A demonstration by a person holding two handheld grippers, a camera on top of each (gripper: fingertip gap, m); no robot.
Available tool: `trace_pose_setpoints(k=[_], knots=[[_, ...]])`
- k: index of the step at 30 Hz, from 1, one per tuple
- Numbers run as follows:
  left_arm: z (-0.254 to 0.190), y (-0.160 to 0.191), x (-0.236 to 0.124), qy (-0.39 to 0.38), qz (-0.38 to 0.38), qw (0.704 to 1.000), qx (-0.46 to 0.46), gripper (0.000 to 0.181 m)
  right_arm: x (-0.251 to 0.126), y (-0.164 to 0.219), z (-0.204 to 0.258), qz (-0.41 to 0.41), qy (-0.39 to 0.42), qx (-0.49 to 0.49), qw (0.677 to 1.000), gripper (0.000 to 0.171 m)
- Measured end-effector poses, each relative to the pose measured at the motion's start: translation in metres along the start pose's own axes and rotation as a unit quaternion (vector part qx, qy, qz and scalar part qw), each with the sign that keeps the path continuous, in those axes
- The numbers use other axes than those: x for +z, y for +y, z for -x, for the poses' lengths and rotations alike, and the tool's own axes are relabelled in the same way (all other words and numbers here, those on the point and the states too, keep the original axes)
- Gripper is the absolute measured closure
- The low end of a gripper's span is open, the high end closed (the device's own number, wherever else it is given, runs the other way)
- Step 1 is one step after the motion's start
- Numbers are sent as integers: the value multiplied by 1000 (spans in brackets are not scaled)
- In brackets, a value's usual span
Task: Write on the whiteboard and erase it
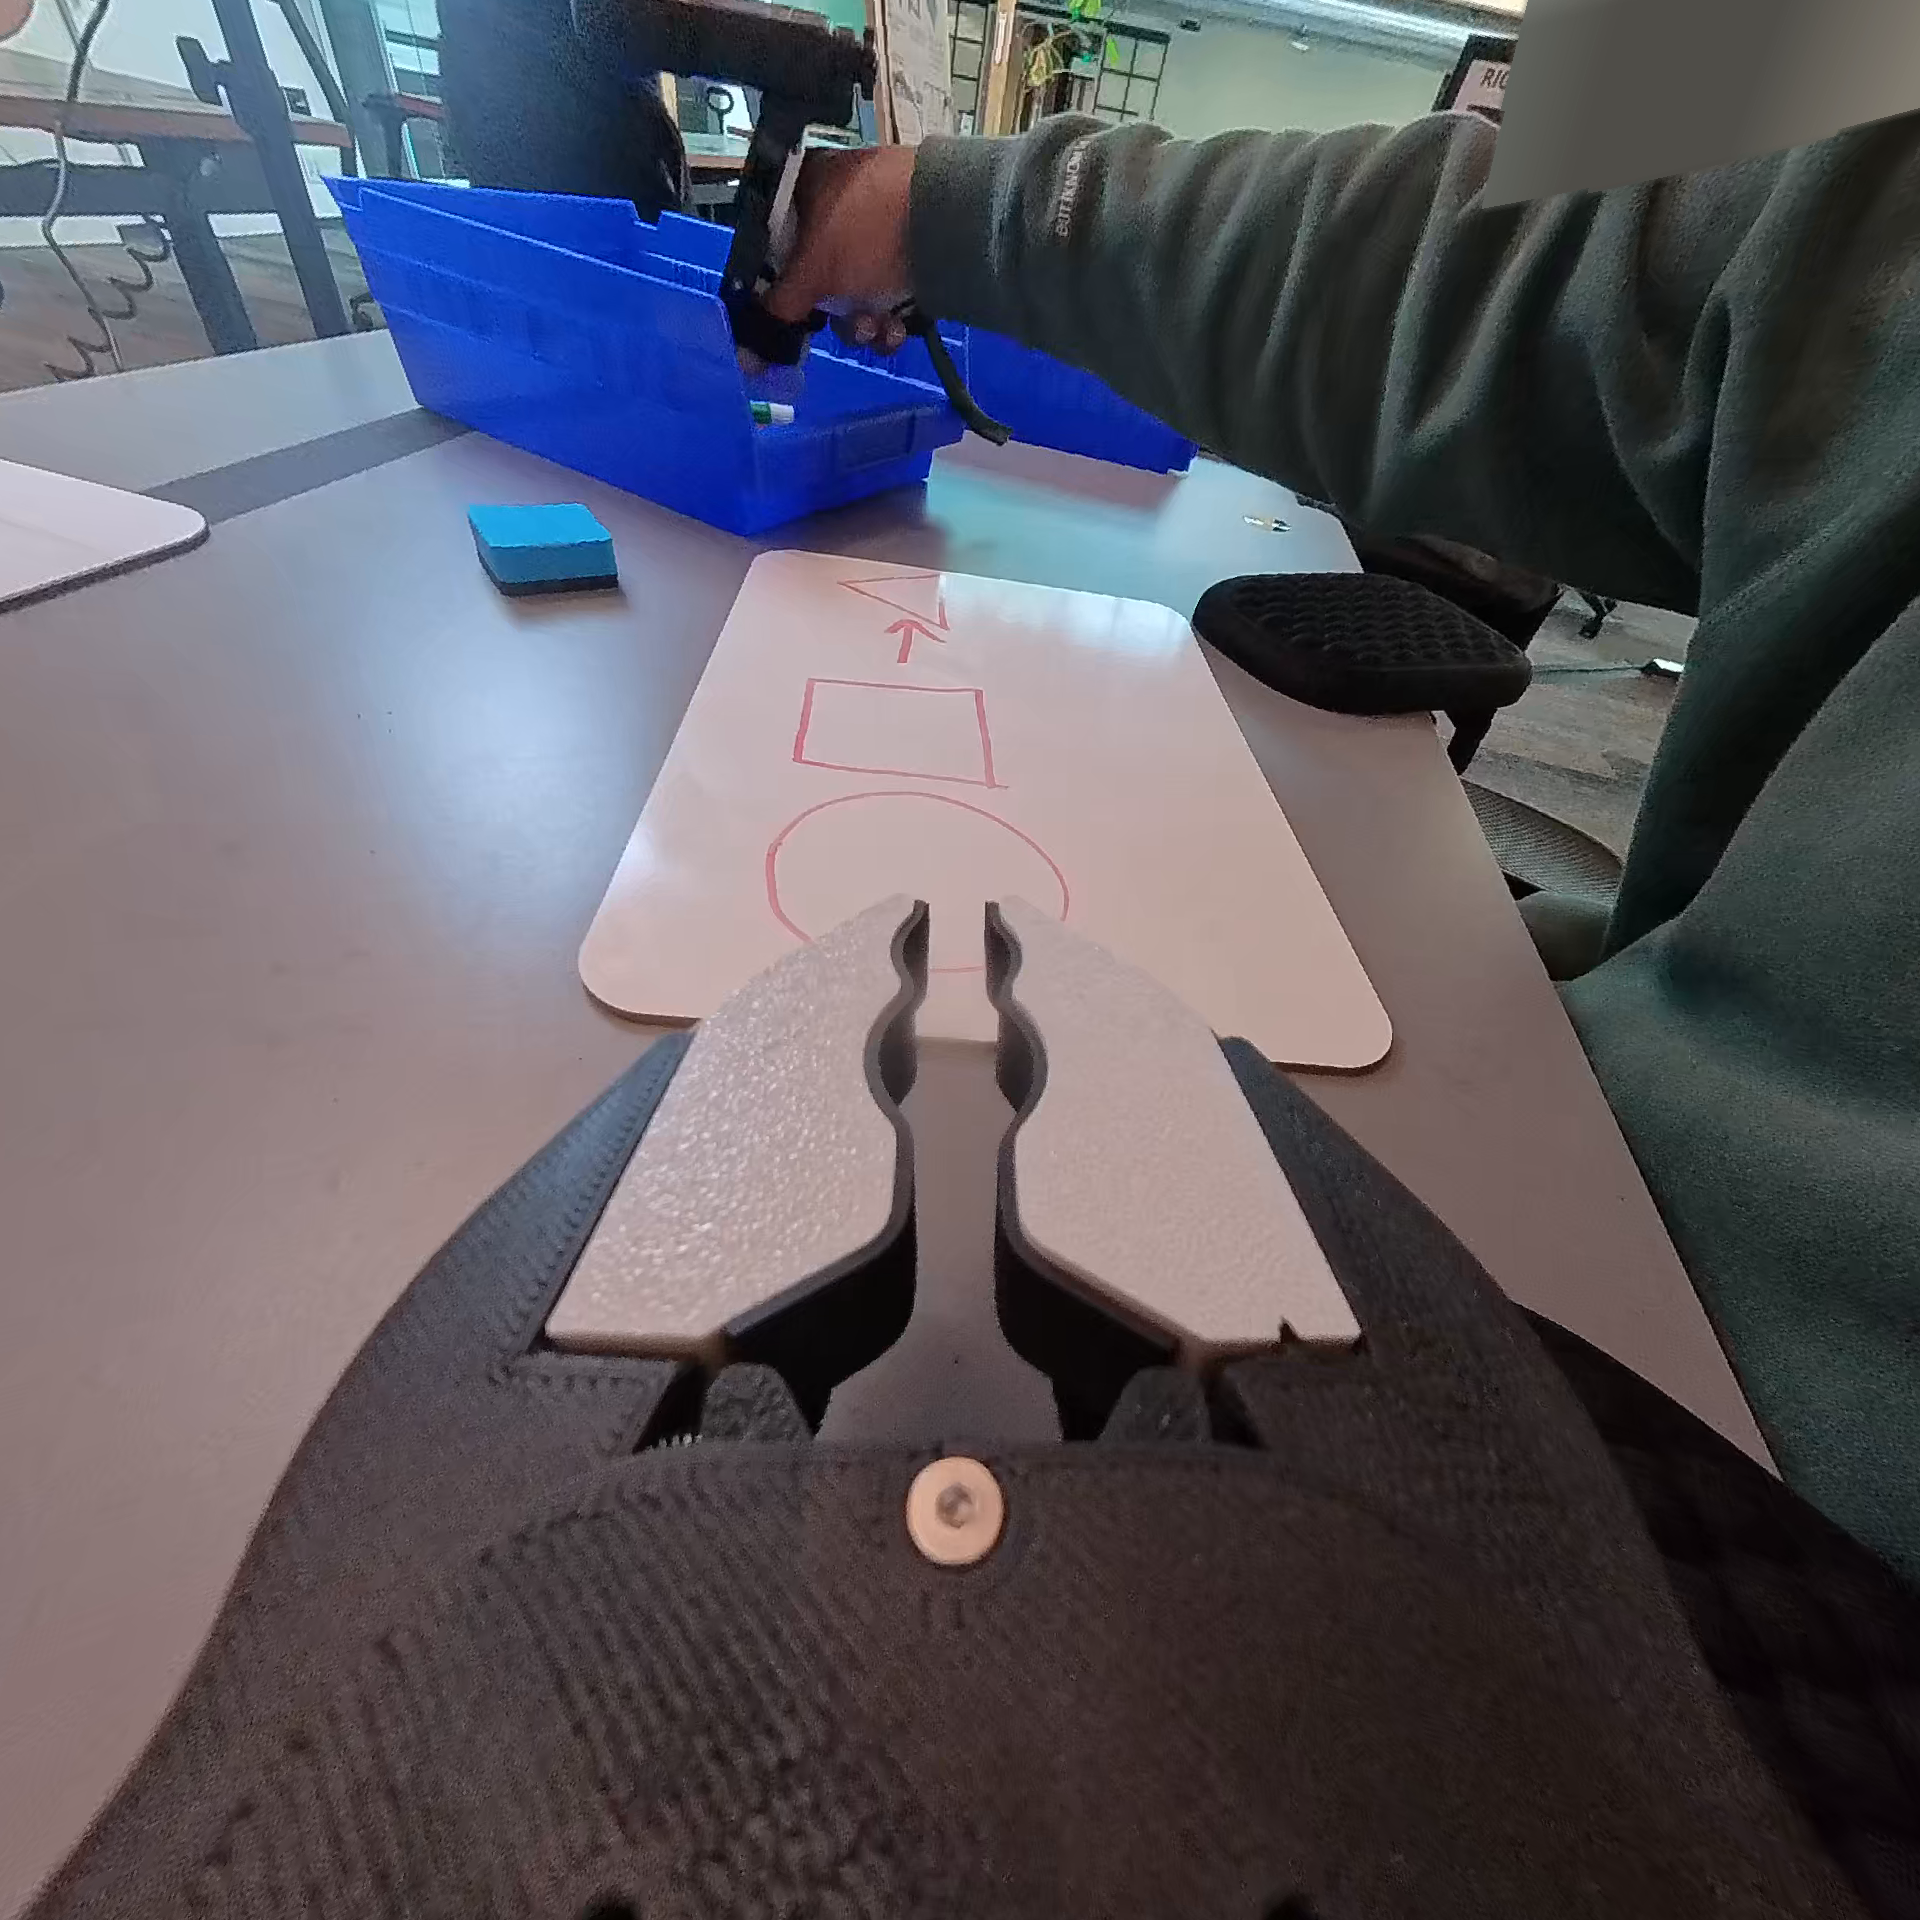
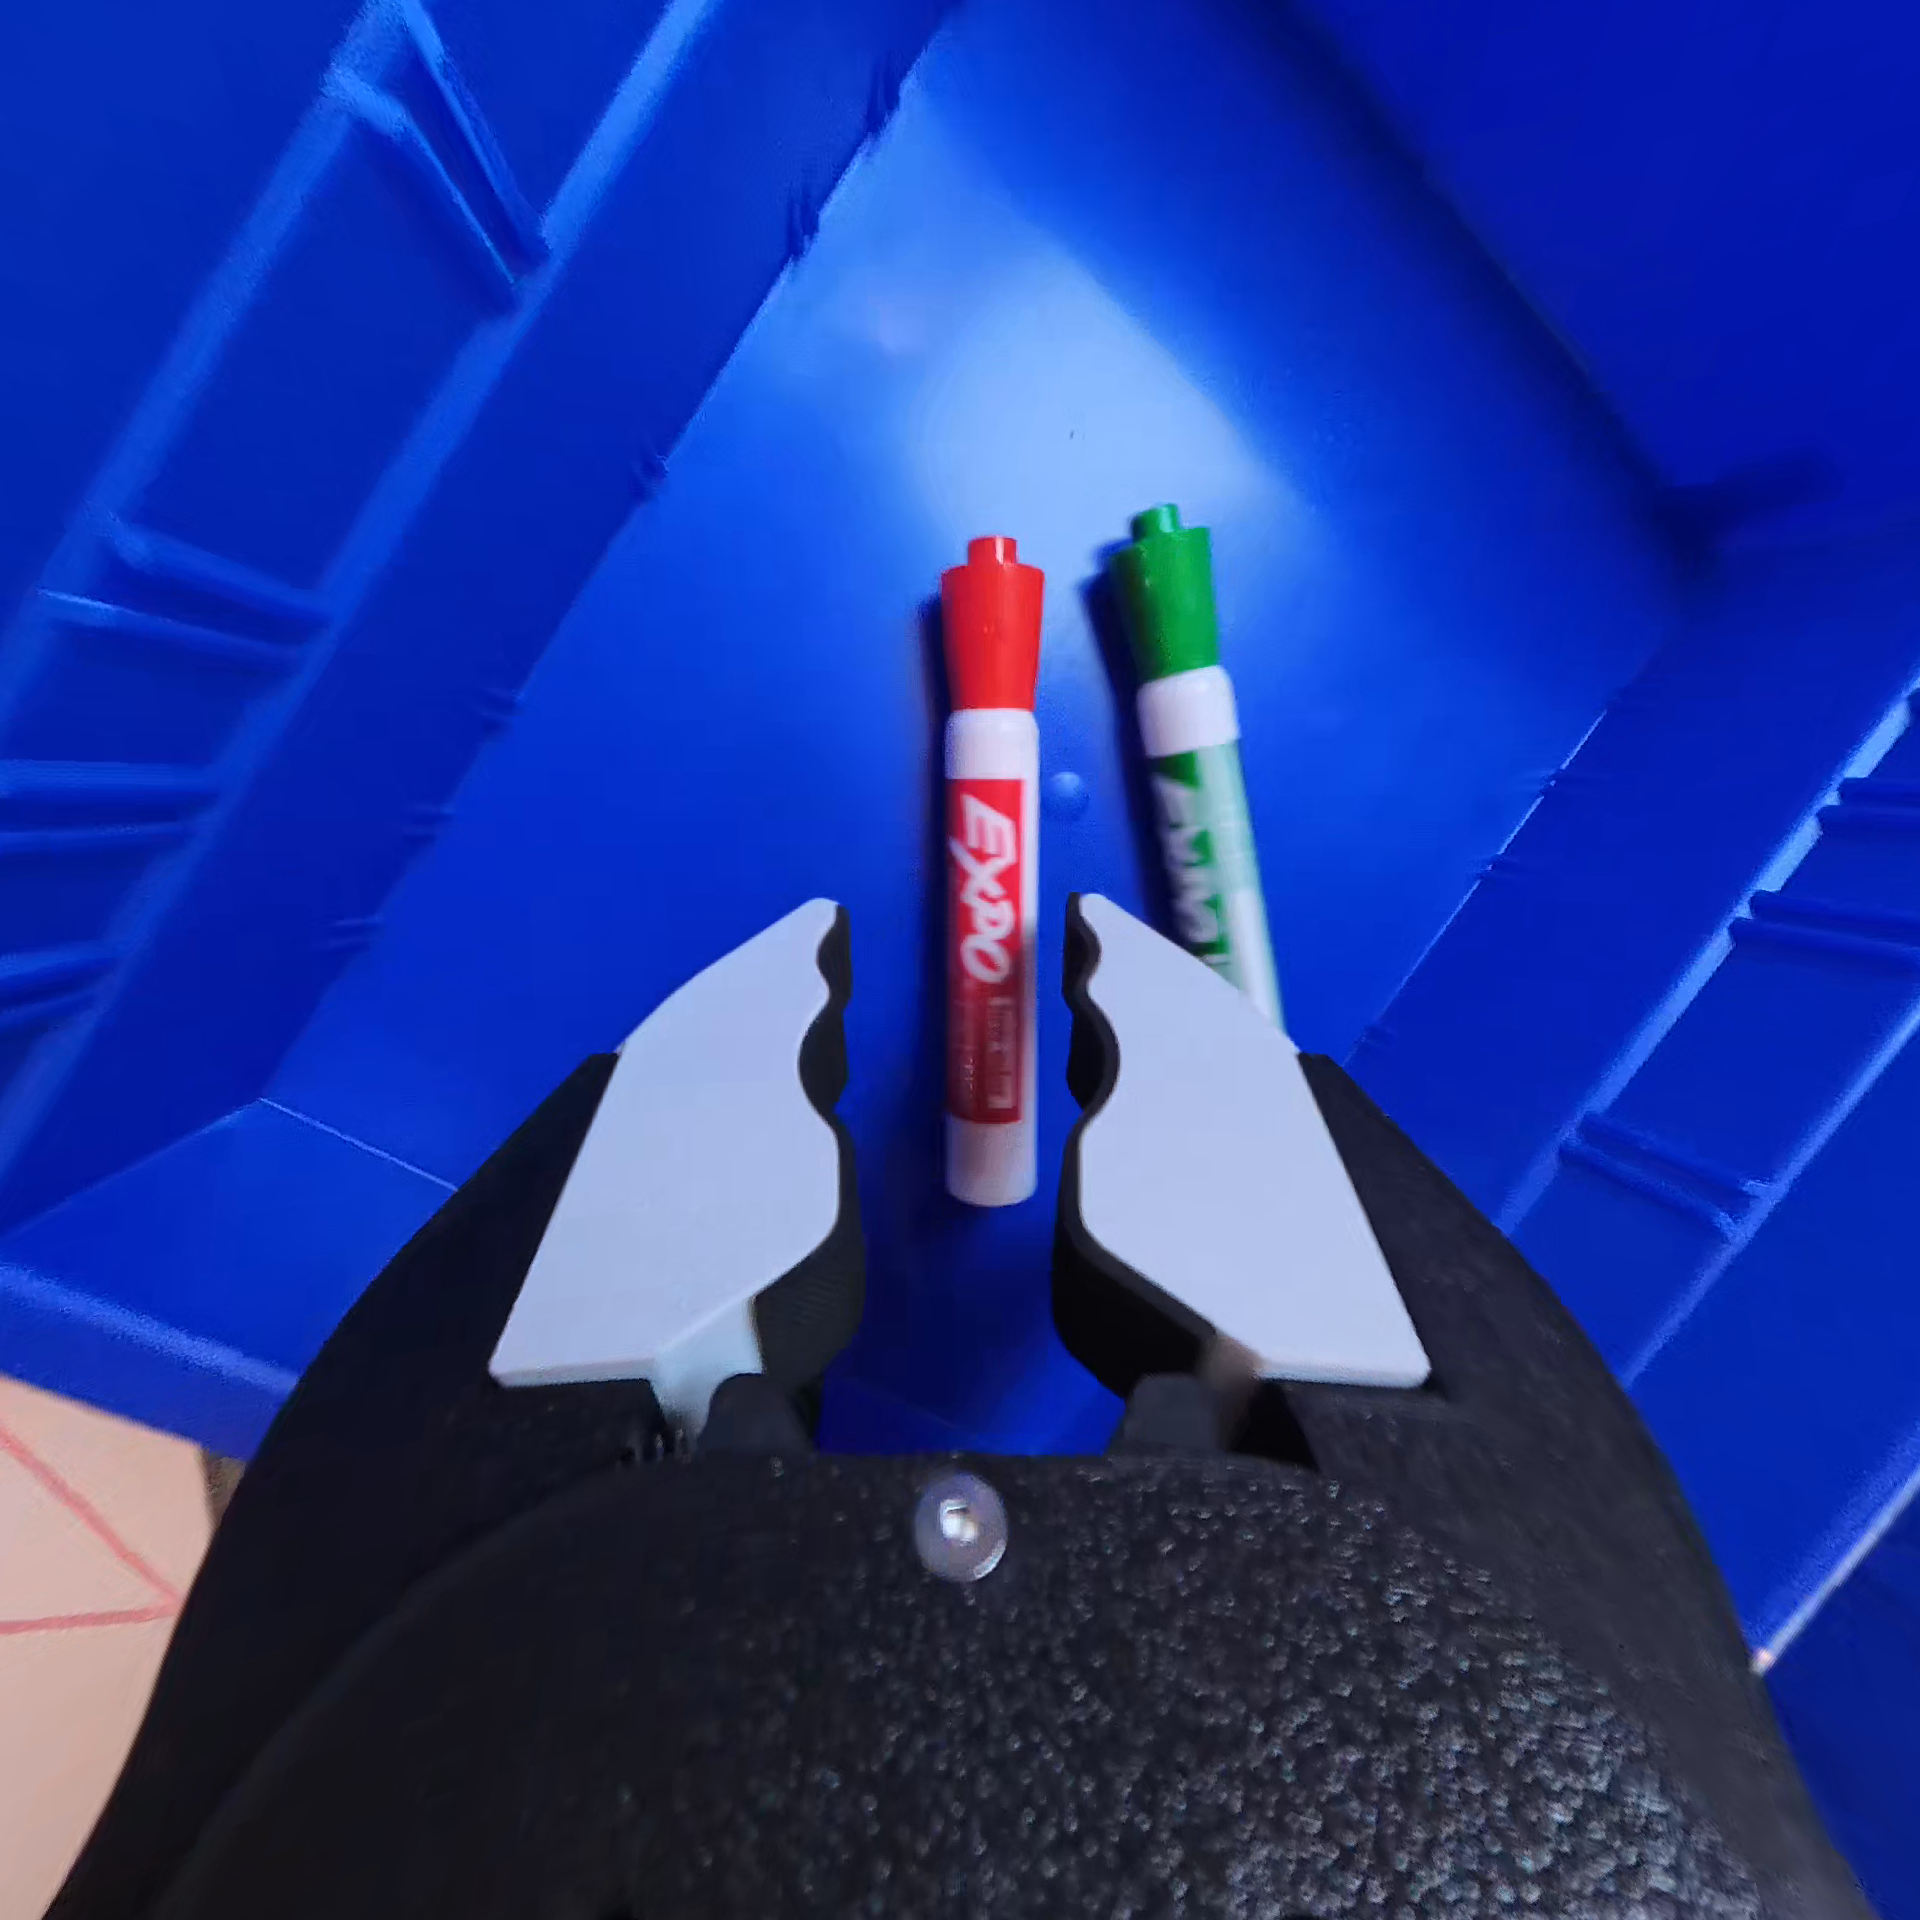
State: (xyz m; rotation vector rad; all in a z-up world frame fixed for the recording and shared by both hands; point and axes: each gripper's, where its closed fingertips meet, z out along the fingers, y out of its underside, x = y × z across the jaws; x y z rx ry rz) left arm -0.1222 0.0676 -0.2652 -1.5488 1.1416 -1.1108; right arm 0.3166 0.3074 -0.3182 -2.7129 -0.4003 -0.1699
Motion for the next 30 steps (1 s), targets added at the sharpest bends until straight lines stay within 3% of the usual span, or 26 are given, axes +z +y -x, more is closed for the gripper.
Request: trace_pose_setpoints(k=[5, 8, 11, 17, 21, 25, 30], knots=[[-1, 0, 0, 5, 1, 1000, 0, 169, -37, -21, 7, -97, -44, 12, 994, 126], [-3, 2, 0, 11, 8, 1000, -2, 168, -74, -32, 23, -200, -55, -30, 978, 126], [-5, 3, 0, 13, 11, 1000, -3, 167, -101, -17, 48, -257, -68, -84, 960, 128], [-3, 2, 1, 3, 7, 1000, 8, 169, -113, 41, 92, -272, -77, -157, 946, 128], [13, -3, 1, -38, -1, 999, 9, 171, -102, 68, 97, -260, -11, -219, 941, 127], [35, -11, 0, -100, -14, 995, 15, 170, -90, 74, 97, -272, 31, -250, 929, 126], [67, -25, 2, -156, -45, 987, 3, 170, -105, 50, 152, -322, -67, -244, 912, 128]])
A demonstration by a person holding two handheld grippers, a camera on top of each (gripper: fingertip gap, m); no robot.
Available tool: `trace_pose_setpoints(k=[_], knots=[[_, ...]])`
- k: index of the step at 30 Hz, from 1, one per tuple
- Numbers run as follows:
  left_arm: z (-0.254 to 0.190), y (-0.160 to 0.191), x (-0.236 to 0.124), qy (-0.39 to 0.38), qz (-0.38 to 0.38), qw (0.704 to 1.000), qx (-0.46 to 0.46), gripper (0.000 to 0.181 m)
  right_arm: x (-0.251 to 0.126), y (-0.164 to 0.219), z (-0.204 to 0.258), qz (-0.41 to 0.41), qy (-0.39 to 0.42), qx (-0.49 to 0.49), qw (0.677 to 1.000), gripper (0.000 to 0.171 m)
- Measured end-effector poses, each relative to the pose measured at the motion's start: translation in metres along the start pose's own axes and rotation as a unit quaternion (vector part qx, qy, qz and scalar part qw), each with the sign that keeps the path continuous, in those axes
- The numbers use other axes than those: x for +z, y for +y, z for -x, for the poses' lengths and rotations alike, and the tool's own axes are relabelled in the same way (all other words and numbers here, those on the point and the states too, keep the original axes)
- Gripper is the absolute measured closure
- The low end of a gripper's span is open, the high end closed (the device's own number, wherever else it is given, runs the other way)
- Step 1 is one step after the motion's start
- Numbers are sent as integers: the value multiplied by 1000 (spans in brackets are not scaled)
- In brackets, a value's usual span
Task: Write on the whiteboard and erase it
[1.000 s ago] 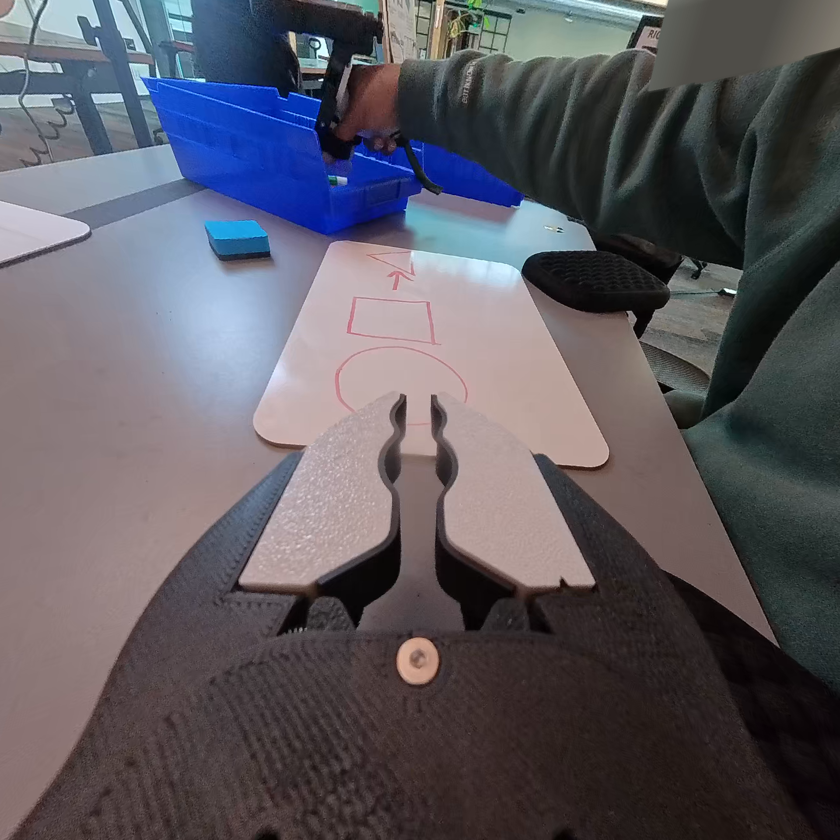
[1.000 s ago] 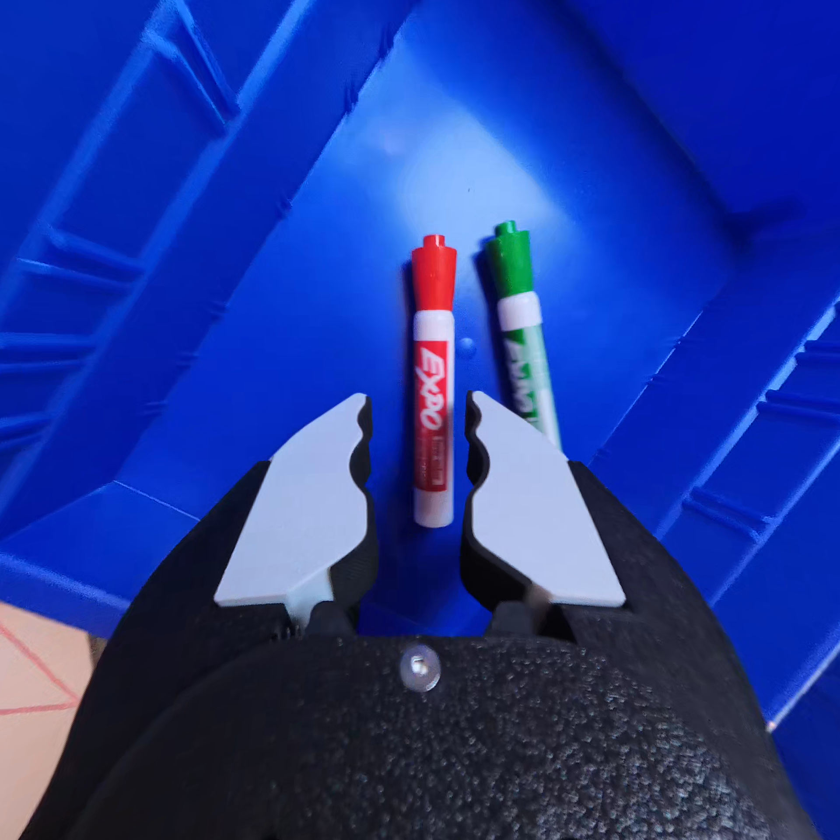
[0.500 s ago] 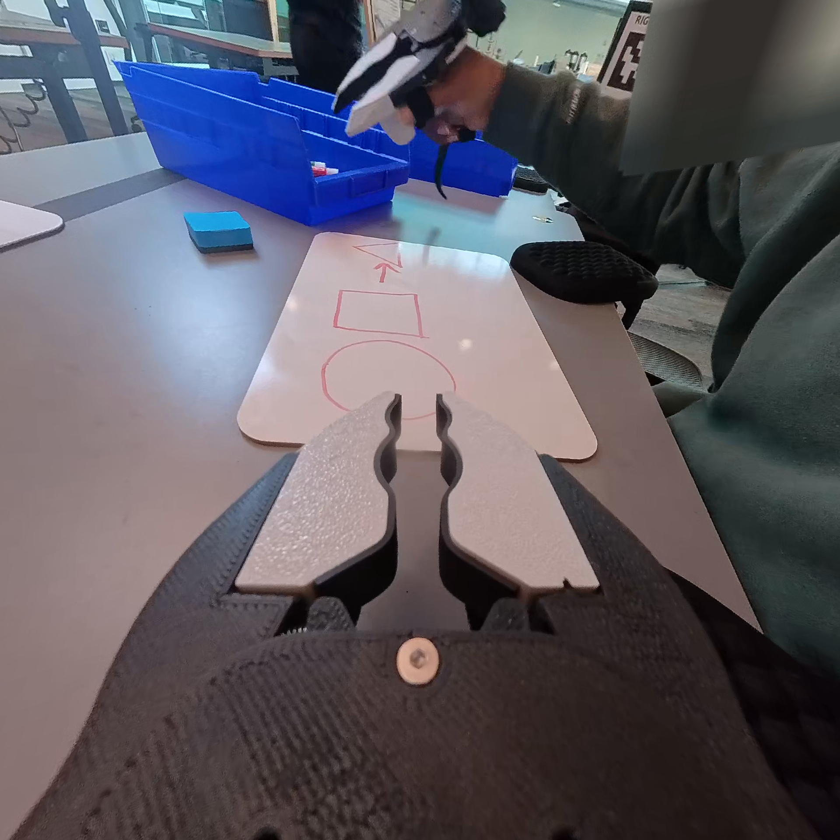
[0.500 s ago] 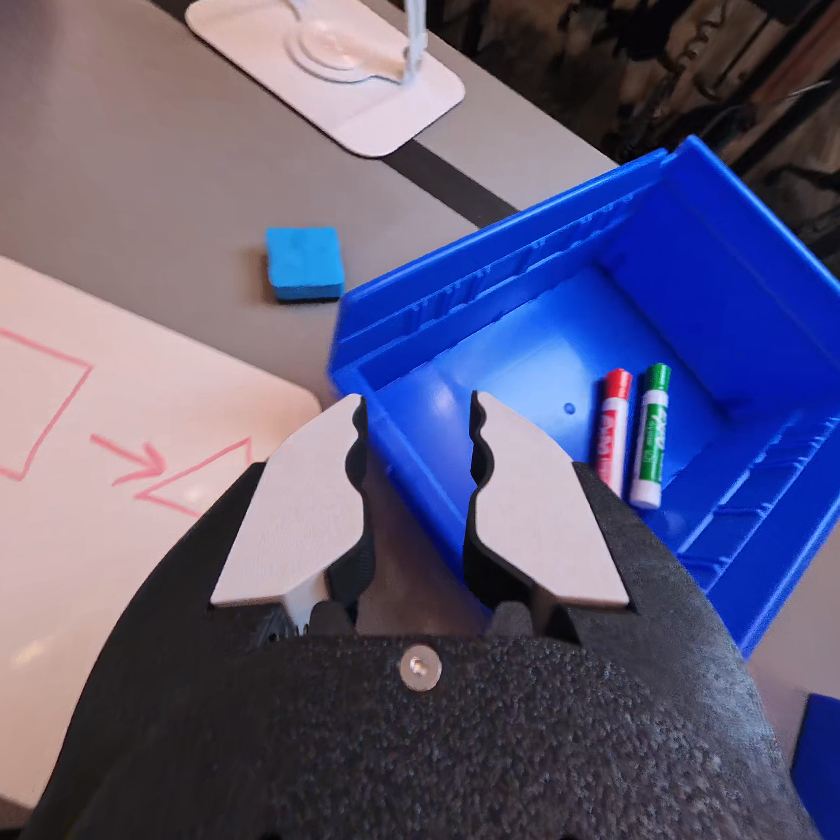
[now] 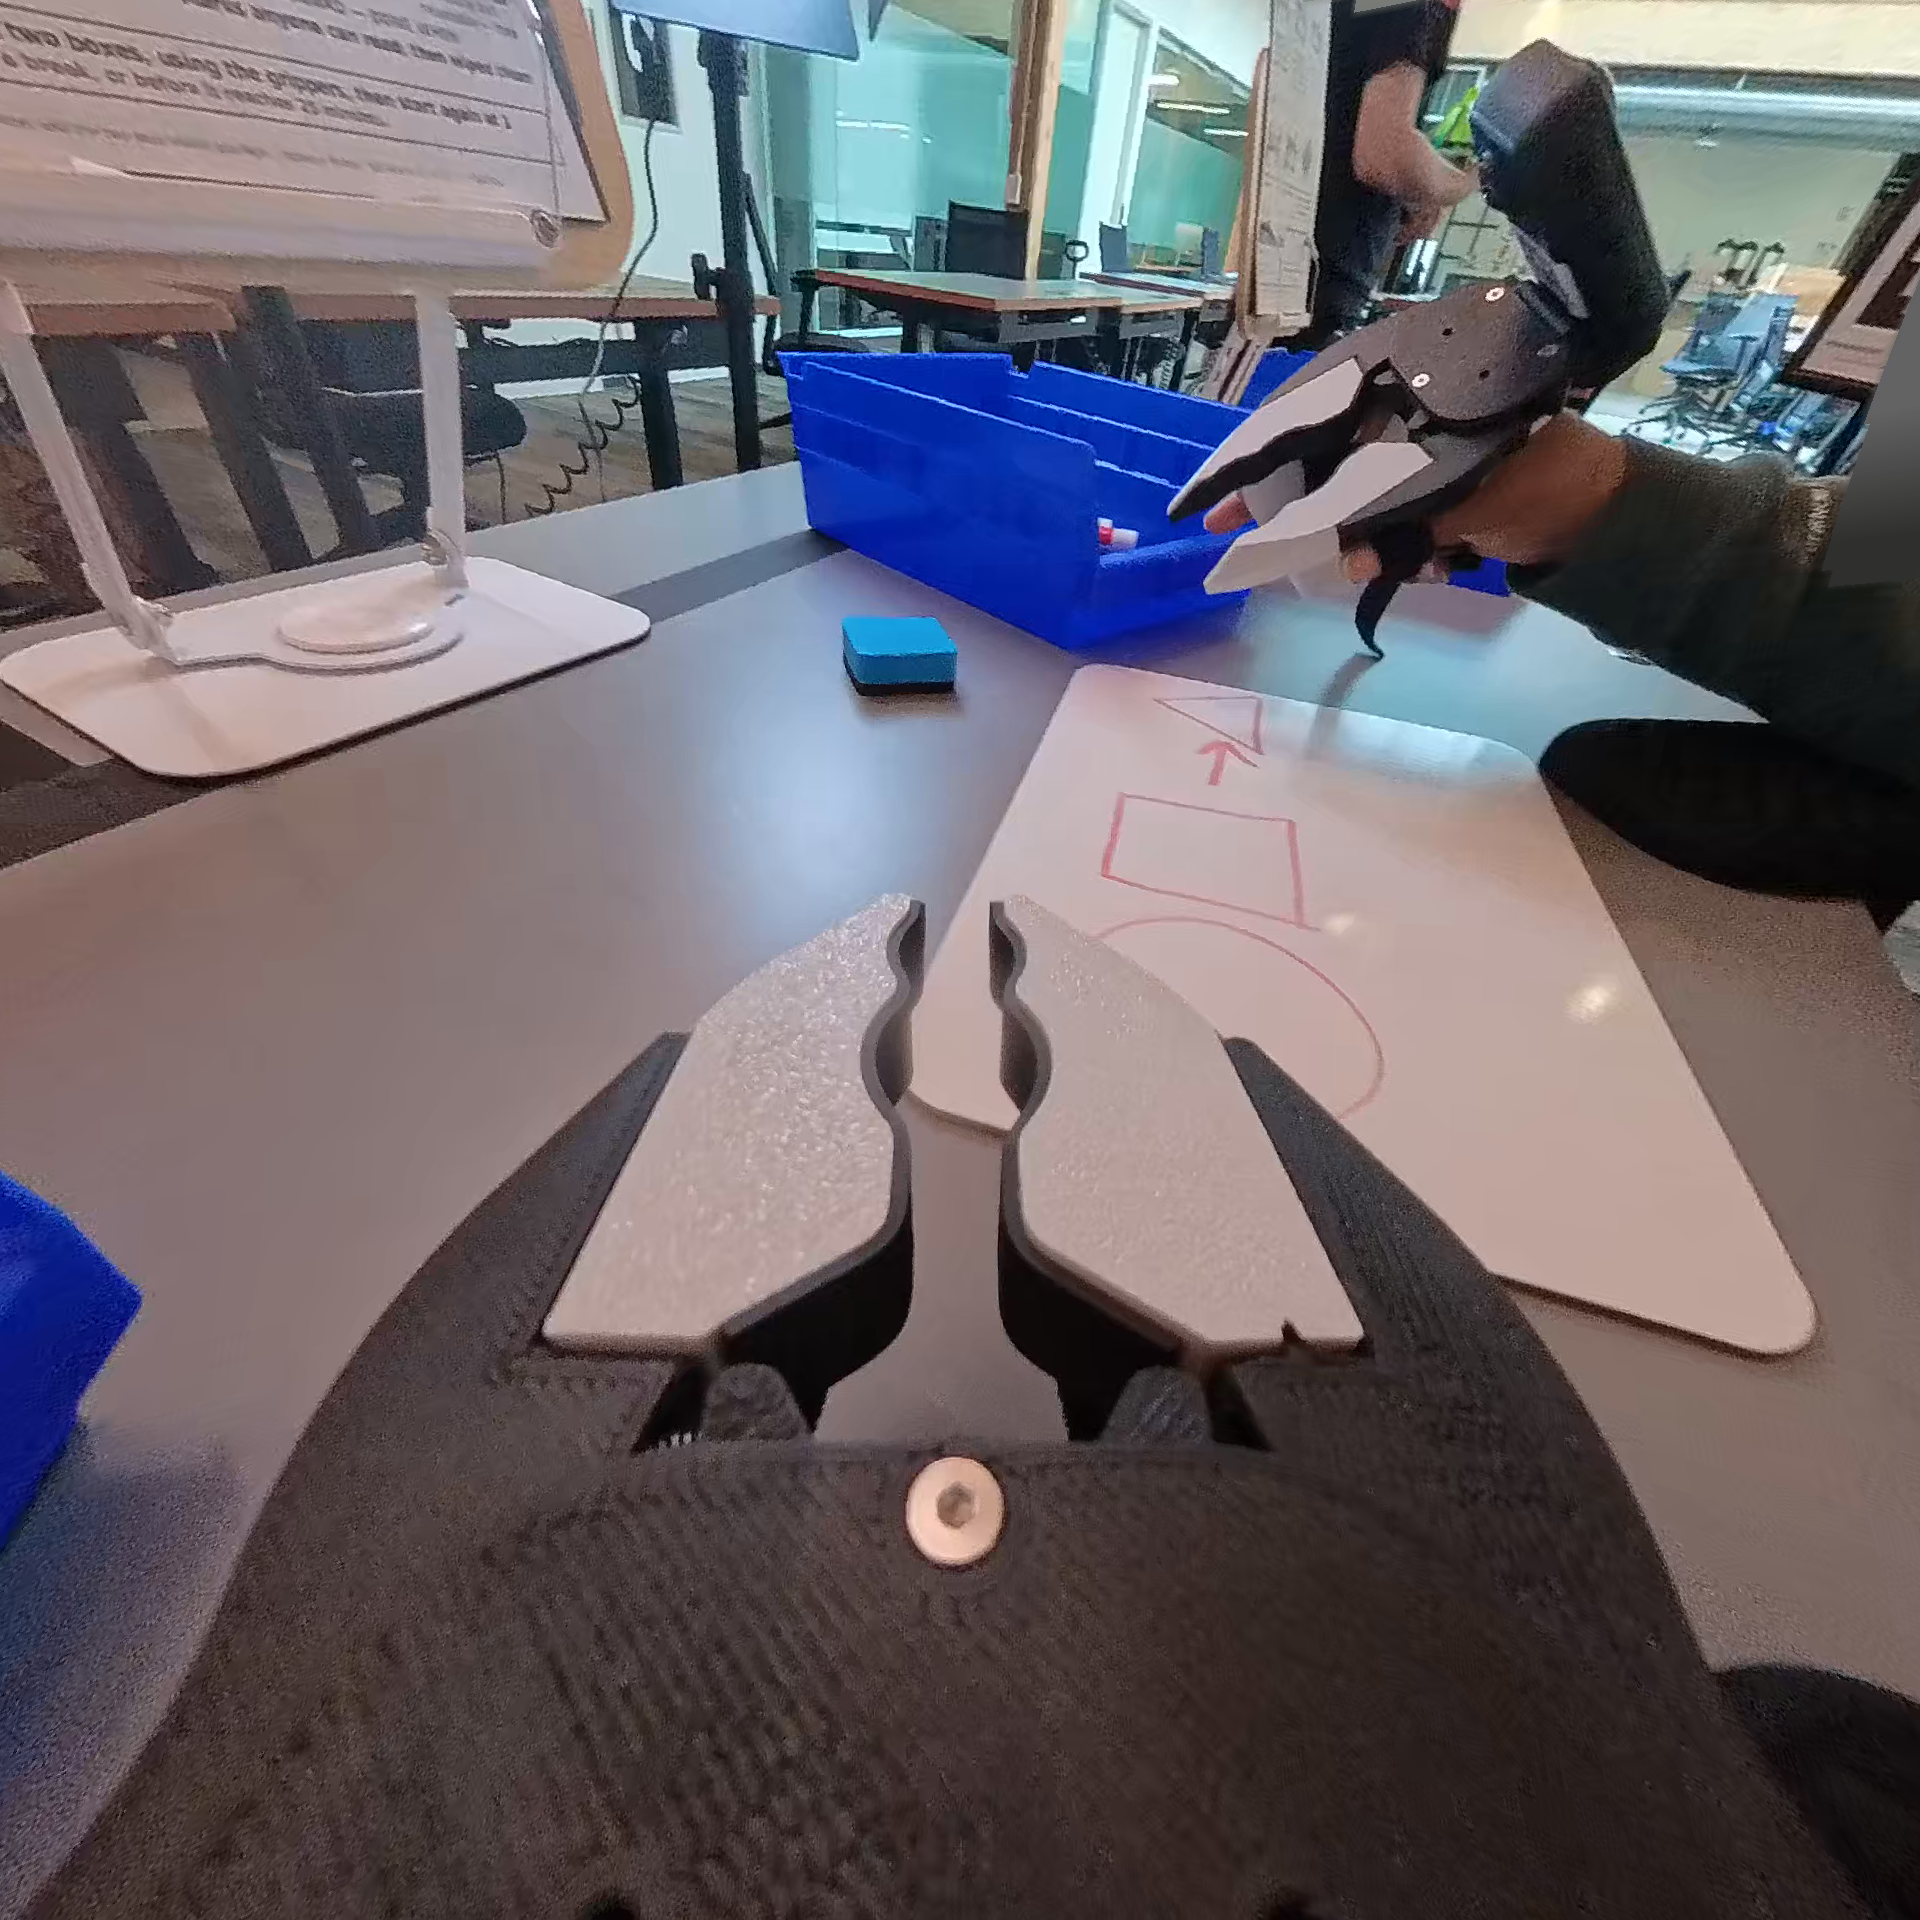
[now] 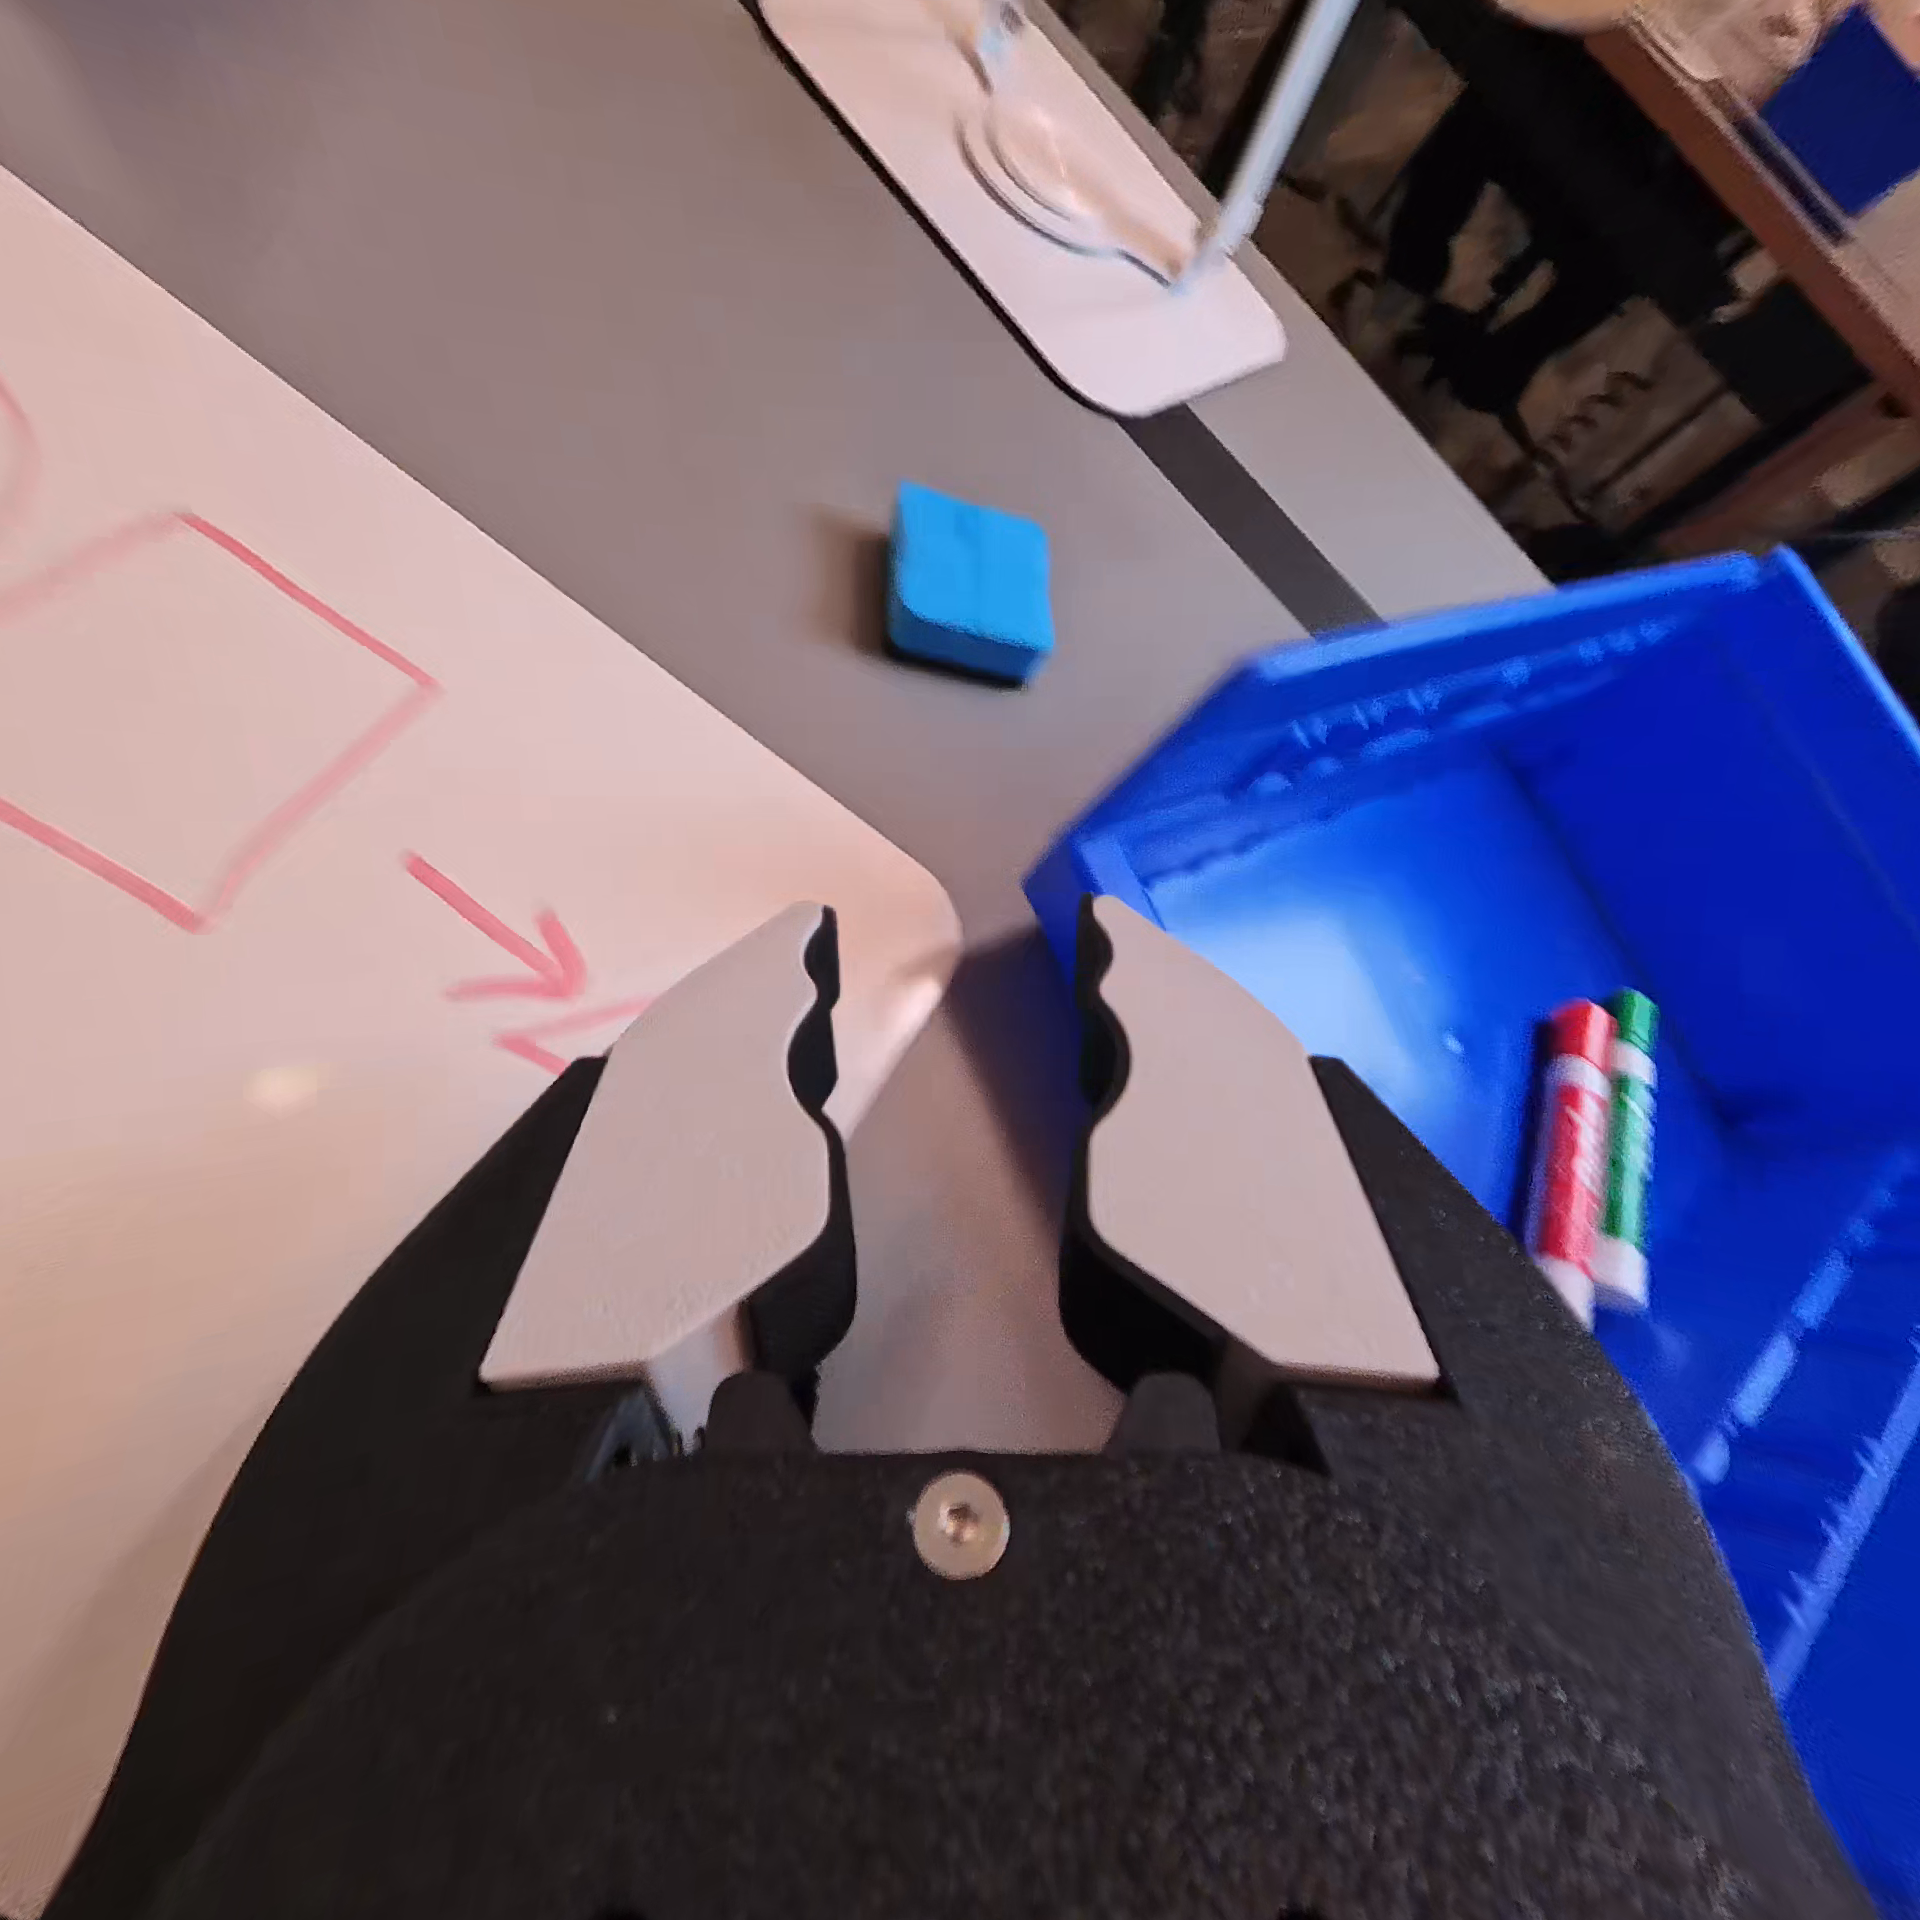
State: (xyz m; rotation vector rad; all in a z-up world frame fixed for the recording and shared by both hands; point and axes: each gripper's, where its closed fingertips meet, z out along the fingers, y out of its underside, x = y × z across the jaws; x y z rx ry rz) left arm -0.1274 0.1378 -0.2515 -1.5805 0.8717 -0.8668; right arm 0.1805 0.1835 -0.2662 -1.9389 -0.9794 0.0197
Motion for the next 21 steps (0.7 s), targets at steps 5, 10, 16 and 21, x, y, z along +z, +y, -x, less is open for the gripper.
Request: trace_pose_setpoints(k=[5, 10, 16, 21], knots=[[5, 0, 16, 14, -6, 1000, 0, 169, 52, -40, 27, 62, -71, 97, 991, 125], [-11, 4, -3, 40, -11, 999, 29, 171, 114, -45, 11, 100, -29, 167, 980, 102], [-29, 5, -27, 90, -22, 995, 38, 172, 143, -30, -5, 180, -28, 168, 969, 89], [-36, 8, -41, 122, -21, 992, 35, 172, 151, -22, 3, 217, -70, 156, 961, 97]])
